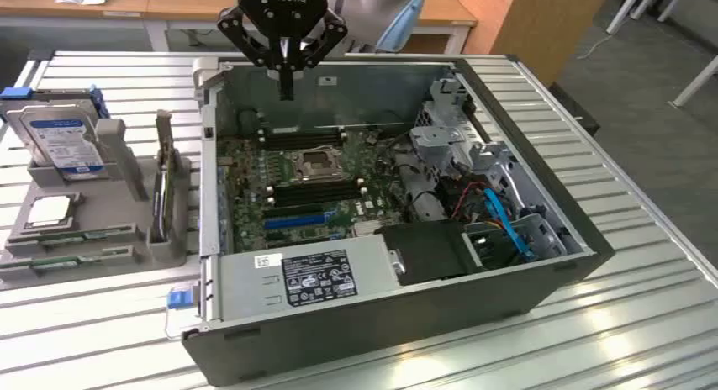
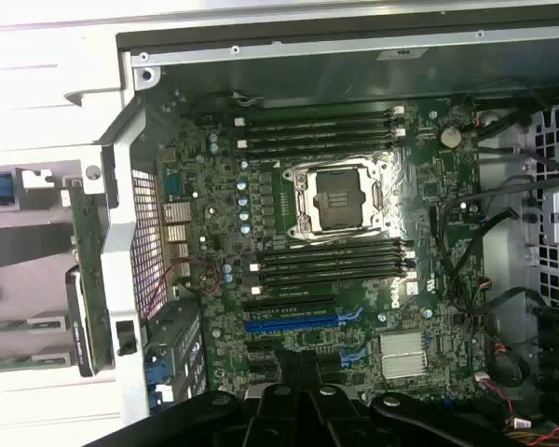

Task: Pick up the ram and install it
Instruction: 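Reach for the ram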

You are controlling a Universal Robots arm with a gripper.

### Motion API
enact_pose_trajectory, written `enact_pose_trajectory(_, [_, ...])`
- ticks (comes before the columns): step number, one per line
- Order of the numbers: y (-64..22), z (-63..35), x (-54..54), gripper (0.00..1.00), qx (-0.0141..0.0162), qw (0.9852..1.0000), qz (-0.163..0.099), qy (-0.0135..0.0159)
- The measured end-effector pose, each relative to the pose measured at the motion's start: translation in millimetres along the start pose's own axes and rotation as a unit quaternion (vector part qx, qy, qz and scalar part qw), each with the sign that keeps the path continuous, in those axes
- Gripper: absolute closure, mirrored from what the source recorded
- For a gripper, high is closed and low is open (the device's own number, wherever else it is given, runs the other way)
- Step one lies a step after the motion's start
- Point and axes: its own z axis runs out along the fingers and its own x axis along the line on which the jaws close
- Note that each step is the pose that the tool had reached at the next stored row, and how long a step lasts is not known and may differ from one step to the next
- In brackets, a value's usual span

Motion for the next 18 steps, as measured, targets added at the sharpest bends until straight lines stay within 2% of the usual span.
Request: enact_pose_trajectory(18, [0.0,0.0,0.0,0.89,0.0131,0.9999,0.005,-0.0012])
